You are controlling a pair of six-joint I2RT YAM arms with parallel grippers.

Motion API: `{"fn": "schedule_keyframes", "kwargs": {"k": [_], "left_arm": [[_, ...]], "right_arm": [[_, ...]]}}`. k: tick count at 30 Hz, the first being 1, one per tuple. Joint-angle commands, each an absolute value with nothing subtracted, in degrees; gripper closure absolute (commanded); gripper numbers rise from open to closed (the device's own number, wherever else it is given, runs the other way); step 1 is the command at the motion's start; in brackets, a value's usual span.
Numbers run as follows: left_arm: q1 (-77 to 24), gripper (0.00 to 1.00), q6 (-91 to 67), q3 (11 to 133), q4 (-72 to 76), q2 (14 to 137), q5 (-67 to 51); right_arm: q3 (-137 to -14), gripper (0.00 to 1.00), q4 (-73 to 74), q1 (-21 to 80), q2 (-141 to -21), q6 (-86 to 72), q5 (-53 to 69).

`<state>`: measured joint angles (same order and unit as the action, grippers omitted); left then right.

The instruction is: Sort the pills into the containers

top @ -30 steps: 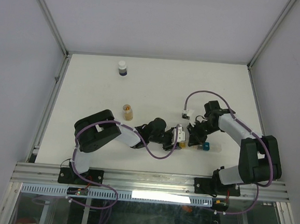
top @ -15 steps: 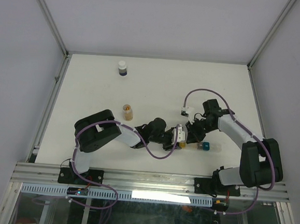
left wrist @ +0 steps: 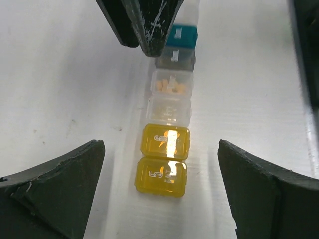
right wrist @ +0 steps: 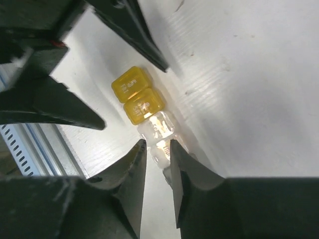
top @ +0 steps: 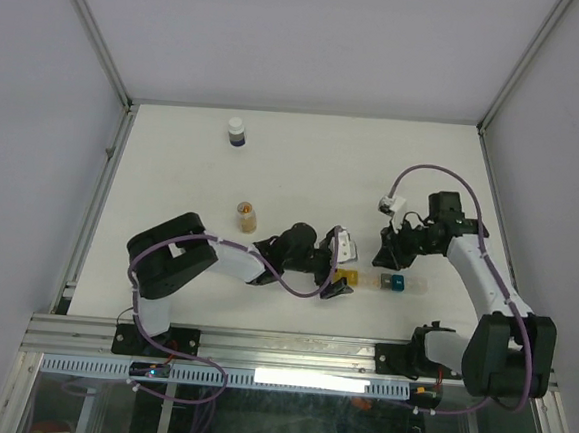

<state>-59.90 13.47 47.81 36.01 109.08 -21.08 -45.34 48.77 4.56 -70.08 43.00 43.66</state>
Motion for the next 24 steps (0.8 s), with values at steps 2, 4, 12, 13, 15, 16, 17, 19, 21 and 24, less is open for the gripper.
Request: {"fn": "schedule_keyframes", "kwargs": {"k": [2, 4, 12, 13, 15, 16, 17, 19, 21, 24], "left_arm": [[-59.1, 0.01, 5.1, 47.8, 34.1, 95.0, -19.7], [-58.2, 0.01, 2.0, 48.8, 29.0, 89.8, -19.1], [-45.3, 0.01, -12.6, 55.8, 13.5, 72.3, -22.7], [-43.9, 0.01, -13.4, 57.0, 11.2, 70.1, -22.5], [-42.7, 0.01, -13.3, 60.4, 5.6, 66.1, -19.6], [-42.4, 0.01, -13.0, 62.7, 2.3, 64.3, -17.3], [-42.3, 0.01, -12.8, 64.9, -0.3, 62.8, -14.6], [-42.2, 0.01, -12.2, 69.9, -6.2, 60.3, -9.3], [-42.2, 0.01, -11.3, 75.5, -12.3, 58.7, -5.2], [-42.2, 0.01, -10.7, 82.0, -18.9, 57.1, -2.5]], "right_arm": [[-49.6, 0.64, 49.8, -1.7, -62.1, 45.0, 47.8], [-51.9, 0.56, 49.9, -3.8, -59.1, 44.3, 47.7], [-70.2, 0.12, 45.9, -8.1, -52.8, 34.0, 44.8], [-72.2, 0.07, 44.0, -8.1, -52.2, 31.2, 43.6], [-75.7, 0.01, 39.2, -8.0, -51.3, 25.2, 40.9], [-77.5, 0.01, 37.3, -8.1, -50.9, 21.9, 39.8], [-79.4, 0.01, 36.0, -8.1, -50.8, 18.5, 39.2], [-84.3, 0.01, 35.5, -8.1, -51.6, 14.4, 38.7], [-88.9, 0.01, 36.1, -8.0, -52.3, 11.9, 38.9], [-93.5, 0.01, 37.3, -8.1, -52.6, 10.2, 39.5]]}}
